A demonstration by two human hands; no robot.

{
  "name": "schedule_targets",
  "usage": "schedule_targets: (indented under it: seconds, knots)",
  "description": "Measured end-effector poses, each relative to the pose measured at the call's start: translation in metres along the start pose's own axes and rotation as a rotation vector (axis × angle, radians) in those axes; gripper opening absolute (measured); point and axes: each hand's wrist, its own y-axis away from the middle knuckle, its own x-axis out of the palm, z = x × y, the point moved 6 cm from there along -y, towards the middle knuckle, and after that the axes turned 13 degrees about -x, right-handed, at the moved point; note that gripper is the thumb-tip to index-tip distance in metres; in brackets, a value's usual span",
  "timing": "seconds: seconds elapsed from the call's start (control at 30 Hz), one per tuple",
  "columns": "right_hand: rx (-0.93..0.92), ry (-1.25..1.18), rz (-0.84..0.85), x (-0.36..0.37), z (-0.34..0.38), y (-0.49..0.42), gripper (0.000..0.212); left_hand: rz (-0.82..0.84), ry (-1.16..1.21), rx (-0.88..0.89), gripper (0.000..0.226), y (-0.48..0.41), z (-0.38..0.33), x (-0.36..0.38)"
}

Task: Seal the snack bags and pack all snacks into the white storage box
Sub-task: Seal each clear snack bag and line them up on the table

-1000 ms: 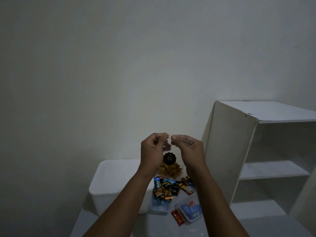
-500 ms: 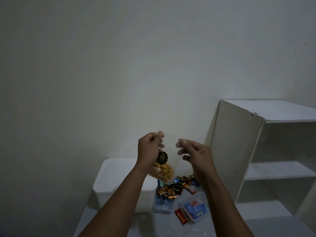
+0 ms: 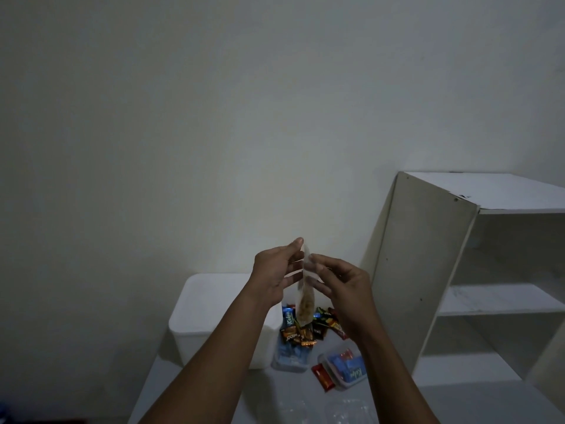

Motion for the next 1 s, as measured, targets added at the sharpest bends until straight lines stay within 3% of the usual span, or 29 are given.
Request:
schedule_targets:
  seconds: [0.2,0.3,0.5,0.7,0.87,1.0]
  knots:
    - [0.02,0.04,0.048,-0.005,-0.005,0.003,0.015,0.053,-0.073,0.016,0.006,0.008,0.0,0.006]
    - [0.055,0.007,-0.017,-0.007,-0.003,0.001,0.022,0.052,-0.154,0.038,0.005,0.01,0.005,0.007]
    - [0.154,0.002,-0.172,-0.013,-0.005,-0.003,0.017,0.067,-0.384,0.137,0.028,0.02,0.008,0.014]
    - [0.177,0.121,-0.19,-0.02,-0.009,-0.004,0.011,0.067,-0.41,0.157,0.032,0.027,0.008,0.016]
    - [0.11,0.266,-0.164,-0.019,-0.007,-0.006,0.011,0.002,-0.627,0.192,0.025,0.031,0.008,0.019]
    - [0.1,0.255,-0.226,-0.02,-0.004,-0.007,0.015,0.025,-0.662,0.189,0.013,0.03,0.008,0.019]
